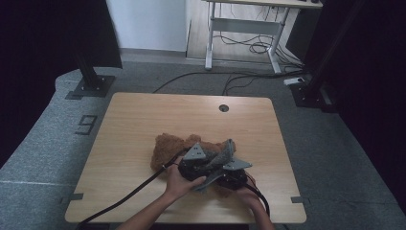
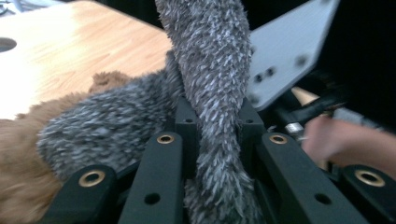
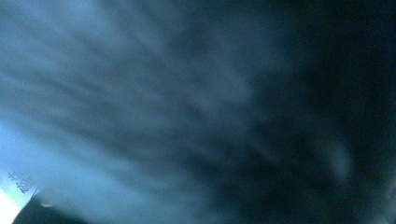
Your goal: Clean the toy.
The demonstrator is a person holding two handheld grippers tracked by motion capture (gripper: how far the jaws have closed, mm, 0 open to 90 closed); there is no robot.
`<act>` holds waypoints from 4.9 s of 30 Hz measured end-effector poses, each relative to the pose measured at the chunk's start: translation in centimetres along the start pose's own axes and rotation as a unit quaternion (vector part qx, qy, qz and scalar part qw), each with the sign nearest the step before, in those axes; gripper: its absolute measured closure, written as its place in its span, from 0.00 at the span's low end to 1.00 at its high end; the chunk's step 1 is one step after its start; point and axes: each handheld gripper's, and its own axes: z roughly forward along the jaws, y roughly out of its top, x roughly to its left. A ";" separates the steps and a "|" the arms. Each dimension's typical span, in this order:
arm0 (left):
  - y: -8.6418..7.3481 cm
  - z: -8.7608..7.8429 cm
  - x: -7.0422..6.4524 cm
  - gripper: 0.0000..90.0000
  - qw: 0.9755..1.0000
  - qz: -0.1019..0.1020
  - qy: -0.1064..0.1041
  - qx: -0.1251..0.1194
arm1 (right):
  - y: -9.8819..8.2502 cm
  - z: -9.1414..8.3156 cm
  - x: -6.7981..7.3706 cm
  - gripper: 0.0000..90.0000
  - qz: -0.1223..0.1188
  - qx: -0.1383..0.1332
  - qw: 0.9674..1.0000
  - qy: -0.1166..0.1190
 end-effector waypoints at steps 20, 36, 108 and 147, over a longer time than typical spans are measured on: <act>-1.4 -5.9 7.5 0.85 0.992 -0.050 0.117 -0.015 | 0.0 0.0 0.0 0.69 -0.005 0.002 1.000 0.002; -1.9 -8.1 11.8 0.85 0.984 -0.103 0.145 -0.011 | 0.0 -0.1 0.0 0.70 -0.008 0.003 1.000 0.003; 1.0 -1.2 4.9 0.86 0.996 -0.055 0.059 0.025 | 2.7 -0.7 2.4 0.71 0.004 -0.065 0.998 -0.021; -12.2 -13.7 13.8 0.87 0.964 -0.223 0.142 -0.019 | 2.4 -1.0 1.7 0.70 0.027 -0.060 0.998 0.017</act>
